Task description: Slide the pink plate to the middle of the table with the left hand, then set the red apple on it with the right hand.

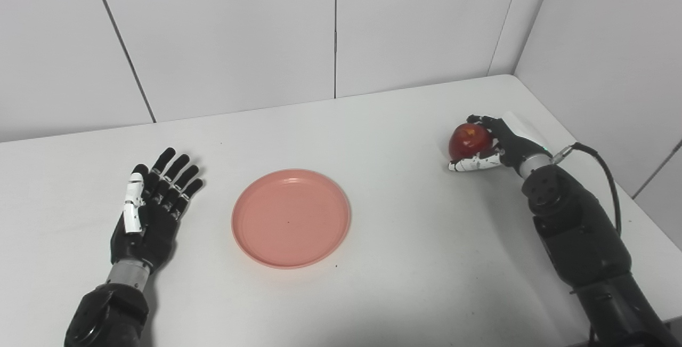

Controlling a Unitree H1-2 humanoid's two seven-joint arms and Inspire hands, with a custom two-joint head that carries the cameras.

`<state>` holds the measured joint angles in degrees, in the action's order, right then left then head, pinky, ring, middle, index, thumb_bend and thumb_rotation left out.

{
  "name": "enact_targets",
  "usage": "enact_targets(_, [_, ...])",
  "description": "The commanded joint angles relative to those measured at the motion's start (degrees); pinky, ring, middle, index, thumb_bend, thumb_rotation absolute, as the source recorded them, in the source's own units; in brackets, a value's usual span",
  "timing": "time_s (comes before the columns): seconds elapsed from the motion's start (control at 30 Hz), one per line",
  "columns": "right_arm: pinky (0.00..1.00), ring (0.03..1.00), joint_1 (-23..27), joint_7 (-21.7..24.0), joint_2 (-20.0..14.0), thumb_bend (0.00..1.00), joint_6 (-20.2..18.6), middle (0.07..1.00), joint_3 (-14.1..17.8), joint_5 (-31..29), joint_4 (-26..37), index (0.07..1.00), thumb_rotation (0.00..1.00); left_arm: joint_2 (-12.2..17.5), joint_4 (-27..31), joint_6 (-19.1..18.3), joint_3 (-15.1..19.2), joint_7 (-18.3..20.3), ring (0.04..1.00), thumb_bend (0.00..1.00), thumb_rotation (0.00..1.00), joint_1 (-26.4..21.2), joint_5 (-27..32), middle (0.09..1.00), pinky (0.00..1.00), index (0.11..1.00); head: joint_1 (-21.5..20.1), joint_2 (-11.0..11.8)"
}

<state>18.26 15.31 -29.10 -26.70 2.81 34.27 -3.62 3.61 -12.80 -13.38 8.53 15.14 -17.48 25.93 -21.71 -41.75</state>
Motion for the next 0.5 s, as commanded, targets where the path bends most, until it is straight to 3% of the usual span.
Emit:
enact_targets(0.0, [0.63,0.719,2.65,-2.64,-1.06,0.93,2.33,0.765,0.23,-0.88,0.26,0.776,0.28,0.42,-0.46,-2.4,-0.03,-0.88,0.875,0.35,1.0,1.16,-0.29,0.887,0.88,0.871,0.03,-0.08])
enact_targets(0.47, [0.53,0.579,4.88,-12.82,0.9,0.68,9.45,0.619,-1.89,-4.48,-6.91,0.613,0.23,0.63,-0.57,-2.66,0.33,-0.49,0.878,0.35,1.0,1.28,0.39,0.89,0.89,0.878,0.14,0.09])
